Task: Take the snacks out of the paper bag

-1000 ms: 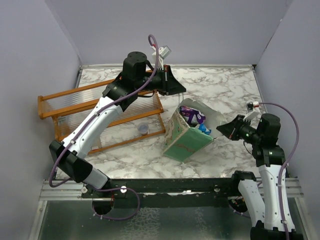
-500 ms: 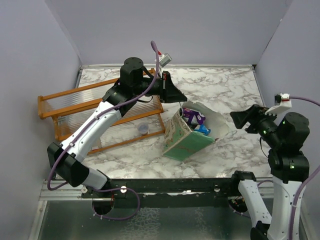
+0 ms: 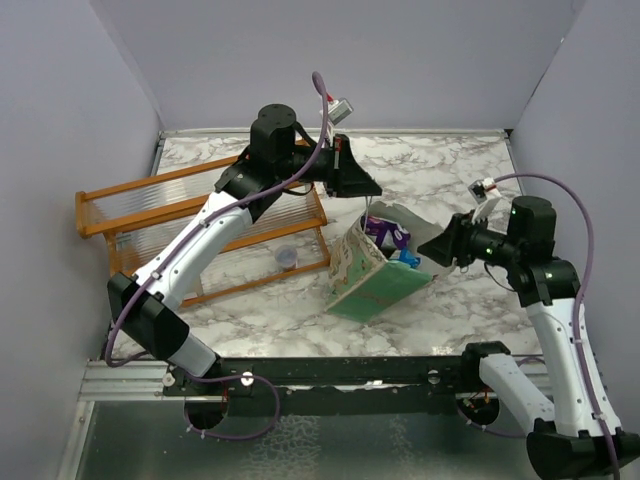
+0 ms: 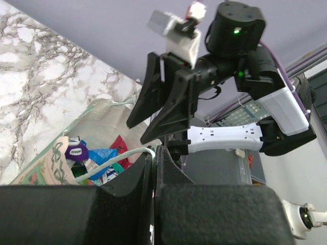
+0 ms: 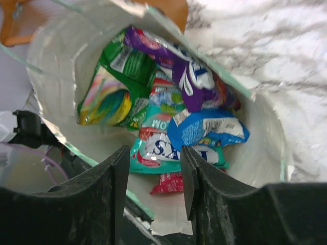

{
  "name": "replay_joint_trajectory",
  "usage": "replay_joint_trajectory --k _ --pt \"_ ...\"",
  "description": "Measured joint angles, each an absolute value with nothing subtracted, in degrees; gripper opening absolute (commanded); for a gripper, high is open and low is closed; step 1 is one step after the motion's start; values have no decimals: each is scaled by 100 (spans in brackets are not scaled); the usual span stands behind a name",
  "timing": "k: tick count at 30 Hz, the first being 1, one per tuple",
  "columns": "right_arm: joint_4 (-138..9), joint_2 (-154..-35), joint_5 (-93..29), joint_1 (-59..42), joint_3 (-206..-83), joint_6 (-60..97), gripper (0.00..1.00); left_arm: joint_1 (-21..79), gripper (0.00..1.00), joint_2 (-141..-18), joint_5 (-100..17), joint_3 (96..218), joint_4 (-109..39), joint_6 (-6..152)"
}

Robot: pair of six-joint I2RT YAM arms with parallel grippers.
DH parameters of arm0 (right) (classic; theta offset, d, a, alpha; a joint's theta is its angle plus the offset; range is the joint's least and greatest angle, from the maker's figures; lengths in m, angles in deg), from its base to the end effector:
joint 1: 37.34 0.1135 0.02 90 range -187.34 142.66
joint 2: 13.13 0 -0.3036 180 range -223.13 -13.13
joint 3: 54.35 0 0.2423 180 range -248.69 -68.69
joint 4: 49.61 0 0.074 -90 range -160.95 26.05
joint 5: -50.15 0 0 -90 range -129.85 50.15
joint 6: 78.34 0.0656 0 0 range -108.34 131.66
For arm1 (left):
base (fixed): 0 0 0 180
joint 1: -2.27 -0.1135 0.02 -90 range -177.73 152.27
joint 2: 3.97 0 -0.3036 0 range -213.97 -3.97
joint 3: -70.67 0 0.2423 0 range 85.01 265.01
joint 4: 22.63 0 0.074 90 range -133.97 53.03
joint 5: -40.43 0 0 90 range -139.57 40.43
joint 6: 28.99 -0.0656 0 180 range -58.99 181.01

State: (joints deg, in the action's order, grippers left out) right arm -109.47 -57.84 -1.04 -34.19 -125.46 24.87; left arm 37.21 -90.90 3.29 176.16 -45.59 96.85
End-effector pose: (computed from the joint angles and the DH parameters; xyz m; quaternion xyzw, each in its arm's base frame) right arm 0.1232 0.0480 0.3658 -0.0839 0.8413 0.3532 0.4005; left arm 0.2543 -0.2414 0.4851 0.2973 0.6594 -0.6186 0.3069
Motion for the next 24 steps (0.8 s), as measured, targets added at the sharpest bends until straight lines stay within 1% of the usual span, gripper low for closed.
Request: replay_joint_trajectory --k 3,6,10,19,24 --pt "-10912 -5948 27 -3307 -12238 2487 37 3723 0 -9199 425 17651 -4456 9735" --pt "-11017 -6040 40 -3150 -12164 2455 35 3727 0 -9276 558 17660 -4299 9805" --pt "-11054 -6097 60 -2835 -12148 2424 31 3821 0 -9444 674 17843 -4225 9879" --pt "-11023 -6001 97 -1810 -11919 2658 31 4088 0 -9809 683 18206 -4255 9905" --pt "-10772 -6156 -392 -544 -11919 2944 36 4101 0 -9969 681 18390 -4354 9927"
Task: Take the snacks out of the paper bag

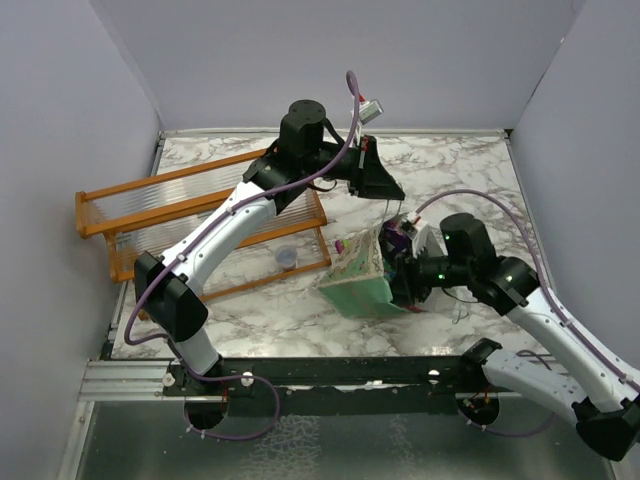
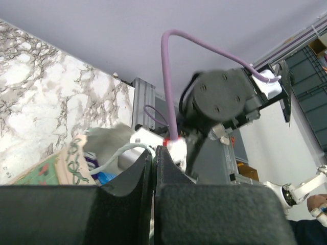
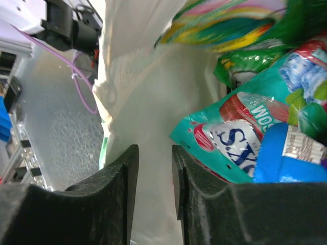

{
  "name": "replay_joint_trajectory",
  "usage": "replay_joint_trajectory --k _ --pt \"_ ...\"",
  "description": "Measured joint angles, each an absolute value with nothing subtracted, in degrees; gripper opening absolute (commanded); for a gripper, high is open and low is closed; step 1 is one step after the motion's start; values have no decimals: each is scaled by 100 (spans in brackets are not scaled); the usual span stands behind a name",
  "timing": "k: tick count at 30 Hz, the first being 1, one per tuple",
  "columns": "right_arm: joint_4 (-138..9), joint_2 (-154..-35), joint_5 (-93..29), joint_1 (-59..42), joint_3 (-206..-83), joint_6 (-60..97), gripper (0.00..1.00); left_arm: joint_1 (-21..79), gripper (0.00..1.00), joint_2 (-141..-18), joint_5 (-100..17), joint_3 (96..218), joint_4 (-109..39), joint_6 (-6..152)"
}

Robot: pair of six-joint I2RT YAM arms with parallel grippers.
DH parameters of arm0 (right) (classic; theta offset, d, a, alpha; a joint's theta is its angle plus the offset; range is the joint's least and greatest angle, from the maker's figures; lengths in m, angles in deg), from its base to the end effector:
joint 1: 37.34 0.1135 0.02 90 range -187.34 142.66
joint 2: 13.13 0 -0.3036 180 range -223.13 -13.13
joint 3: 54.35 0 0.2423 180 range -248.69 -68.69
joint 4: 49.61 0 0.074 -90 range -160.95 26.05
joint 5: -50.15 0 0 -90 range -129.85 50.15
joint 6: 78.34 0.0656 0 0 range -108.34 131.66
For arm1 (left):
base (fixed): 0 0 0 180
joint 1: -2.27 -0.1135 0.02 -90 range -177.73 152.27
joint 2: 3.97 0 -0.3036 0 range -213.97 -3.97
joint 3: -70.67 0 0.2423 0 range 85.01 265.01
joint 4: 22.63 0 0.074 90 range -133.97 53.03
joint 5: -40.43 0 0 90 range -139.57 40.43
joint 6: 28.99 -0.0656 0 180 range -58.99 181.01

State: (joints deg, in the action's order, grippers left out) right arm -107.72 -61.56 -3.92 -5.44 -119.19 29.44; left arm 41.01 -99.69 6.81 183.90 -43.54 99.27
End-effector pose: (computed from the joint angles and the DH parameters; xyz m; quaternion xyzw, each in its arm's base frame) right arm 0.1035 0.1098 0.3245 -0.2319 0.8459 0.4189 0.2349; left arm 0.2712 -0.2876 0.4819 0.3267 0.6401 -0.6454 0.2590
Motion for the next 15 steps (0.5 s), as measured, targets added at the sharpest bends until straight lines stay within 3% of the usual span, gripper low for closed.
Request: replay_joint_trajectory --k 4,10,15 --pt "-10757 -6431 -1201 186 -12033 3154 40 4112 0 -9989 678 18392 -4382 9929" --pt "-10905 -6088 -3063 236 -12258 3637 45 4108 0 -9989 652 18396 -4417 9923" --pt "-10949 -5808 -3894 236 -12382 3808 47 4103 0 -9975 652 18394 -4437 9923"
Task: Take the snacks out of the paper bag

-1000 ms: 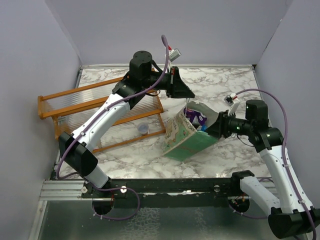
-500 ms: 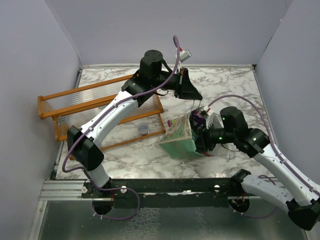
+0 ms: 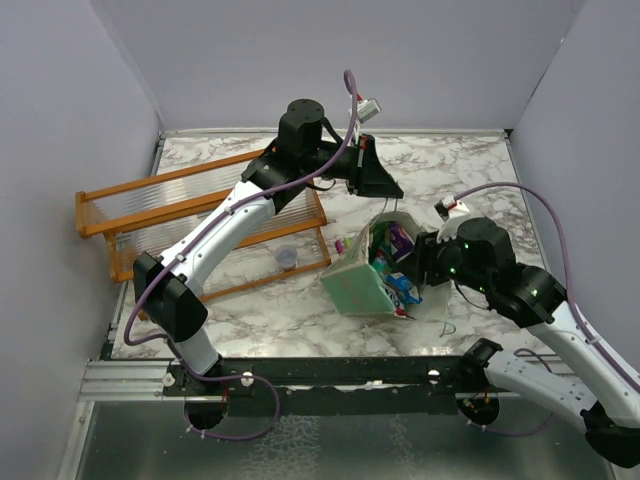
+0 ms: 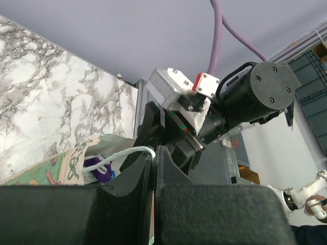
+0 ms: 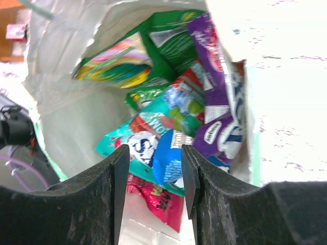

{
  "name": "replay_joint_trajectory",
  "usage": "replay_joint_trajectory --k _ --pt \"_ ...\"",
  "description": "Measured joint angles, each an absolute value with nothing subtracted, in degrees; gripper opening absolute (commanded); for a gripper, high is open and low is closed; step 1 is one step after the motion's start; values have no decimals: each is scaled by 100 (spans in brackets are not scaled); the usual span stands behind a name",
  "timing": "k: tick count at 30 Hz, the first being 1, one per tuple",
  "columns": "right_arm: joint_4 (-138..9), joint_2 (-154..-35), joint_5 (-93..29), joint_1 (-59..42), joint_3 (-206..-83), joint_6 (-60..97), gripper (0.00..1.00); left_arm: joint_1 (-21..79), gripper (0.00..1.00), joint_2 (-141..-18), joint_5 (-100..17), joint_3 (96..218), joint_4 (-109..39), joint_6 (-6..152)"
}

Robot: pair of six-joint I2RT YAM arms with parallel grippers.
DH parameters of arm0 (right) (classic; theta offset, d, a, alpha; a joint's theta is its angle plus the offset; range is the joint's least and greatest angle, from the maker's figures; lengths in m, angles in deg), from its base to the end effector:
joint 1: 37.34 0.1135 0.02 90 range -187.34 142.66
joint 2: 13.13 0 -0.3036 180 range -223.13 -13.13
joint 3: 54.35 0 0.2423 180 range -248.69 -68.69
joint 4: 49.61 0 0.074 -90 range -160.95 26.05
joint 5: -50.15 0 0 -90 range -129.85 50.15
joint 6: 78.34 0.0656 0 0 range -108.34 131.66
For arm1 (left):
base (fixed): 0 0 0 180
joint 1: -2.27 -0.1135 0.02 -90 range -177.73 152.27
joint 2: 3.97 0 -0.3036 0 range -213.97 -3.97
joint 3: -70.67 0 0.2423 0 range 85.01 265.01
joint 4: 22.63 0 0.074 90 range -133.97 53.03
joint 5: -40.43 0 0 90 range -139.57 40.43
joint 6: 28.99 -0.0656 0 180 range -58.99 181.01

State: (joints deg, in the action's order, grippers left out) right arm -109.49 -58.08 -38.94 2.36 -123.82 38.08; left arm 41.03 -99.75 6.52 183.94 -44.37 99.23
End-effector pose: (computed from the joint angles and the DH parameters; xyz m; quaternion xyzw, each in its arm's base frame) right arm 0.1066 0.0899 0.3478 -0.1063 0.8820 0.2563 0.3808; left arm 0.2716 -0.2878 0.4802 0.3229 0.6453 -0.6434 0.2556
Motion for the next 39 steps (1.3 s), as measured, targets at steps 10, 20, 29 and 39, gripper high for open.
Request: replay_joint_trajectory --k 10,20,29,39 --pt "-11305 -6088 -4908 236 -12404 3838 55 4103 0 -9949 643 18353 -4386 9973" --pt "-11235 -6280 -5417 236 -12391 3910 52 4103 0 -9949 643 18353 -4386 10021" --pt "-10691 -6495 -5588 240 -11914 3889 12 4103 0 -9949 643 18346 -4389 10037" --pt "-10595 -5981 -5391 240 -11882 3600 1 4103 0 -9890 639 18274 -4389 9982"
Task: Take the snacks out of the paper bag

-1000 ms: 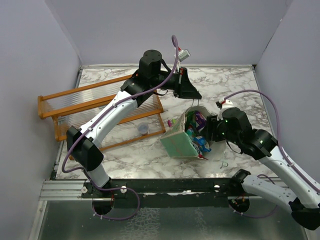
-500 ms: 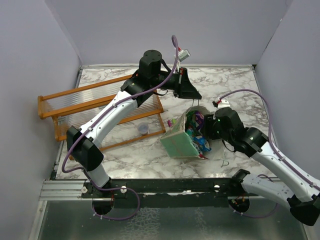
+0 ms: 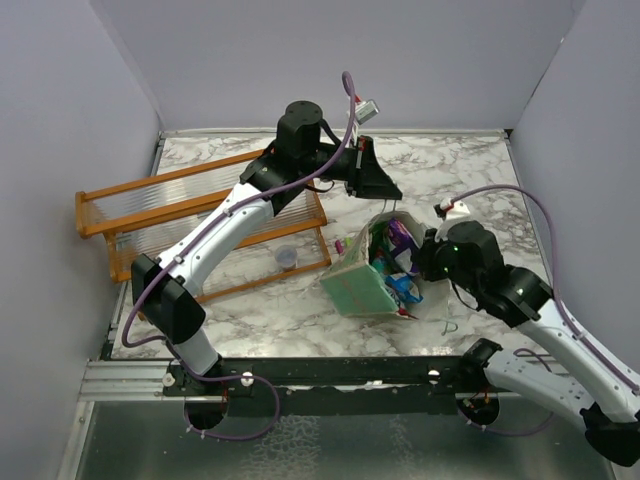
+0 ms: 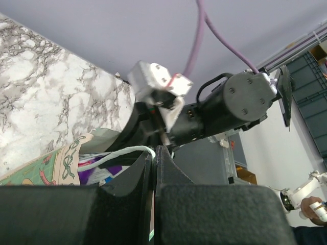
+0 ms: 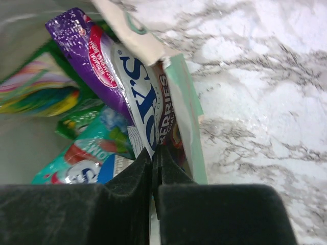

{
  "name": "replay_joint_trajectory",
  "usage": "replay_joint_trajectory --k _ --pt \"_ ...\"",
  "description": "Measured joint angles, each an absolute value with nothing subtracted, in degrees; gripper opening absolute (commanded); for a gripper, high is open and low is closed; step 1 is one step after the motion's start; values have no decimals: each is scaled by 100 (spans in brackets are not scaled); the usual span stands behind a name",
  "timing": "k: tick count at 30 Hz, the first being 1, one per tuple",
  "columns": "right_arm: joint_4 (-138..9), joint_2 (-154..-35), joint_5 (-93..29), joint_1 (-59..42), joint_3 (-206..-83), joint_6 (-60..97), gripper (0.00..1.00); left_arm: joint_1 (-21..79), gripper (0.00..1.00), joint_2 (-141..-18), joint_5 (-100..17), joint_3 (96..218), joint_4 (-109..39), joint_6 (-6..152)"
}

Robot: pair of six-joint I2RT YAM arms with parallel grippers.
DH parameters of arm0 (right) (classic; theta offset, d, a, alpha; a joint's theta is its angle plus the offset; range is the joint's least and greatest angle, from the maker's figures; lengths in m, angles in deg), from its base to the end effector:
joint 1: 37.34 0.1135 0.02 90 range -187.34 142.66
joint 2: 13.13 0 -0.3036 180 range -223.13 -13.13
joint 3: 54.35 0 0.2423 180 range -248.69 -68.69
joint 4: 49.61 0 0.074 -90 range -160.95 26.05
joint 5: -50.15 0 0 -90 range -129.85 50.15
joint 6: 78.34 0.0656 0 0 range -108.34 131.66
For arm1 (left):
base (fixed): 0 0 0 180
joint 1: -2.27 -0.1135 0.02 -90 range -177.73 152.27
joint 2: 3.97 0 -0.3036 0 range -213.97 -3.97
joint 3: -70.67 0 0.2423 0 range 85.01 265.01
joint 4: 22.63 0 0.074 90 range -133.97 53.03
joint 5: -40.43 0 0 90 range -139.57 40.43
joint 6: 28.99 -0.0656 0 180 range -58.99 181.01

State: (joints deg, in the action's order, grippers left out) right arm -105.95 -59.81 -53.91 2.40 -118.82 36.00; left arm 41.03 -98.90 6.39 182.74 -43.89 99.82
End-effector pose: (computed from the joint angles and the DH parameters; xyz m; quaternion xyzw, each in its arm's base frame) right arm 0.1256 0.0837 0.3226 -0.0672 0.8932 0.1351 0.4237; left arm 0.2686 -0.2853 0.4794 0.3193 0.6466 -0.6446 0.2538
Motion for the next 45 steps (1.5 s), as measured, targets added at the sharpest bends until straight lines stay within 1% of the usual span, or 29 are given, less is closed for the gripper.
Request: replay_joint_trajectory --k 9,16,22,25,29,31,35,40,42,45 --pt "-10420 -4984 -4703 240 -12046 3521 1 4103 0 -9844 593 18268 -4511 9811" --pt "-10696 -4429 -4759 247 -12957 3375 1 4103 0 -9783 455 18263 -4636 9678" --pt "-10689 -3763 -5406 247 -13694 3097 1 4101 0 -9763 396 18233 -4649 9656" --pt "-10462 -3537 -6051 247 -13753 3021 1 4101 0 -9731 379 18191 -4653 9656" --pt "-9992 -3588 -6919 245 -13608 2796 1 4101 0 -9702 368 18182 -4655 9658" --pt "-9598 -3787 -7400 245 -13462 2608 1 4101 0 -9696 355 18182 -4662 9658" --pt "-8794 -4641 -8198 245 -13250 2160 1 4101 0 -9691 335 18182 -4703 9661" --pt "-7480 -6302 -9050 227 -12985 1314 1 4101 0 -9687 318 18182 -4780 9661" --pt "-7150 -6866 -9107 138 -12944 1104 1 4101 0 -9687 302 18182 -4810 9661" --pt "-6949 -7782 -8831 -536 -13051 1115 1 4101 0 -9687 292 18182 -4826 9665"
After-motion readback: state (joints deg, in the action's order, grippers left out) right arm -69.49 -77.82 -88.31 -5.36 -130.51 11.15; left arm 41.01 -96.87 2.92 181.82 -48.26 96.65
